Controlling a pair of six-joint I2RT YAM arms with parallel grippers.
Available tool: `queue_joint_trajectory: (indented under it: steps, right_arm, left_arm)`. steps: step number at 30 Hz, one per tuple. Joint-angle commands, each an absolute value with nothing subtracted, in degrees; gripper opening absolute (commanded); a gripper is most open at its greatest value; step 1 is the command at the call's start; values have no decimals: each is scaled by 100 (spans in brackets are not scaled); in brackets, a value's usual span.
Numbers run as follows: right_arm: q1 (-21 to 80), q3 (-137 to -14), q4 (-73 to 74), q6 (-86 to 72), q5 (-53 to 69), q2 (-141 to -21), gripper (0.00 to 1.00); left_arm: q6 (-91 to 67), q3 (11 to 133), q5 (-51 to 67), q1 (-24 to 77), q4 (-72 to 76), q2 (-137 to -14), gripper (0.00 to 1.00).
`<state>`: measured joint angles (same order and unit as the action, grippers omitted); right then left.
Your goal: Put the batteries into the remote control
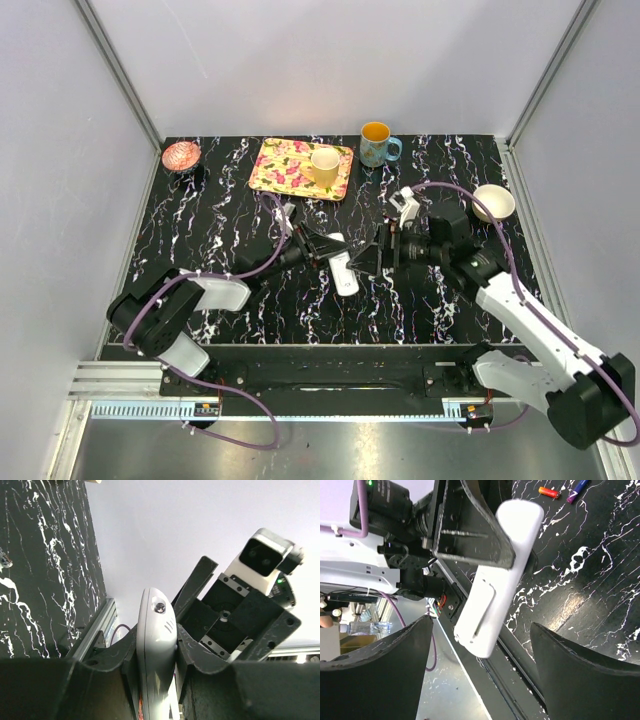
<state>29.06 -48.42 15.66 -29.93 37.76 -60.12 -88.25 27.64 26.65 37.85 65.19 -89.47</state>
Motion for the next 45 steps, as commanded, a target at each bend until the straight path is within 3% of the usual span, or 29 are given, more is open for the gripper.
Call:
queue_joint_trajectory:
  steps: [1,3,7,11,17,19,20,23,24,26,27,35,39,42,45]
  right_arm:
    - [2874,-4492,1319,-2742,3648,-5459,89]
    - [2874,-4430,1283,-3013,3332,-5371,87]
    - [2918,-4937,2115,-3147,2392,-5474,74]
    - [3488,-6176,3924,-2611,735,-6019,73]
    - [4252,-7889,5210,-2391,-306,-6784,76]
    - [4481,-8234,5649,-2382,-831,-7144,71]
    - [4622,-8427,5738,-2391,-992,-7215,67]
    - [4623,-8490,5836,-2382,-1291,-7260,43]
    - [4632,-8482,5853,-2382,-1344,-7268,29]
    - [4623,-8447,5871,-2399,-1380,-7295,14]
    - [4623,-8438,5880,-2399,-1380,-7330,1]
    - [4623,-7965,5222,-2372,-1195,-6900,0]
    - [4614,-7883,5184,-3207,-2020,-6767,0]
    - [4623,-7771,5055,-2357,-1188,-6759,0]
    - [4623,-7804,5254,-2267,-1248,-7090,0]
  left_arm:
    - [-8824,2778,2900,3665,6654,-8535,0]
    - [-8650,2742,2831,3621,6435,-8429,0]
    - [-8315,2856,2602,3612,5882,-8306,0]
    - [-7893,3146,2382,3621,4977,-8218,0]
    - [-7620,3331,2127,3621,4808,-8297,0]
    - [-7611,3322,2109,3630,4825,-8332,0]
    - [-7611,3305,2109,3630,4869,-8358,0]
    - [-7699,3174,2100,3621,5105,-8411,0]
    - [-7717,3129,2101,3621,5167,-8420,0]
    - [-7761,3033,2118,3621,5282,-8420,0]
    - [-7769,2997,2136,3621,5317,-8411,0]
    - [-7857,2786,2066,3621,5598,-8376,0]
    - [-7998,2681,2039,3621,5985,-8472,0]
    - [-8077,2637,2048,3612,6126,-8543,0]
    - [-8086,2610,2030,3621,6214,-8561,0]
